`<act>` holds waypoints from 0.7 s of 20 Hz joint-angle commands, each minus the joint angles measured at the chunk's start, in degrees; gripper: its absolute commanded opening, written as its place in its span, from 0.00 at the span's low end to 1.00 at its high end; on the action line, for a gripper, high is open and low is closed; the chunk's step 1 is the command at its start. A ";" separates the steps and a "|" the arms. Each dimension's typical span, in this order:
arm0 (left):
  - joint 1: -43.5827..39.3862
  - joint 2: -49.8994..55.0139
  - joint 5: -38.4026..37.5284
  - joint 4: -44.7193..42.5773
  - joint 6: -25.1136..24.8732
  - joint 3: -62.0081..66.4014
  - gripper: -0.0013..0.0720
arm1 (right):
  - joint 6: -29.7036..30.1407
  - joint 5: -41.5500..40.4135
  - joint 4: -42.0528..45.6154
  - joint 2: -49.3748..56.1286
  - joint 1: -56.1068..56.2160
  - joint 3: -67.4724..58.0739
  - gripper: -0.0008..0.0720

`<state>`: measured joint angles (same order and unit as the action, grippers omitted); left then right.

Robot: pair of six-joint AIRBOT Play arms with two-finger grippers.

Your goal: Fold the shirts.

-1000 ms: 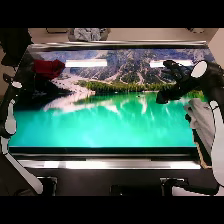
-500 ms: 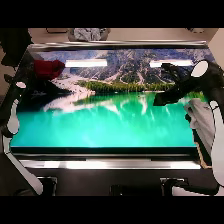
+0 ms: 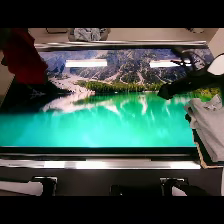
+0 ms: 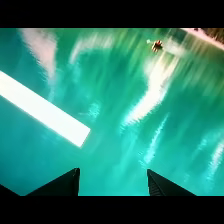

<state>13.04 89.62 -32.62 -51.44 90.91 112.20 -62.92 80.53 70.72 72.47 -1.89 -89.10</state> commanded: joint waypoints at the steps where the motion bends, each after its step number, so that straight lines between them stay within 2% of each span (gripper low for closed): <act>1: -4.22 -16.02 -16.33 0.02 -6.16 -0.02 0.05 | 1.73 -1.51 3.17 -10.60 0.00 -0.35 0.69; 4: -9.14 -24.63 -27.52 0.00 -6.56 -0.04 0.05 | 1.70 -1.09 6.80 -20.02 0.00 -0.35 0.69; 7: -14.60 -29.03 -36.20 0.02 -6.49 -0.72 0.05 | 1.66 2.01 10.21 -27.10 0.00 -0.35 0.69; 11: -23.06 -30.05 -40.70 0.02 -6.62 -7.76 0.05 | 1.62 8.13 11.80 -30.51 0.00 -0.35 0.69; 14: -26.60 -30.01 -39.12 0.04 -8.35 -20.59 0.05 | 1.62 12.31 11.82 -29.18 0.00 -0.28 0.69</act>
<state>-9.65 60.36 -70.43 -51.46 83.79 100.73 -61.25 88.25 81.56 43.70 -1.89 -89.41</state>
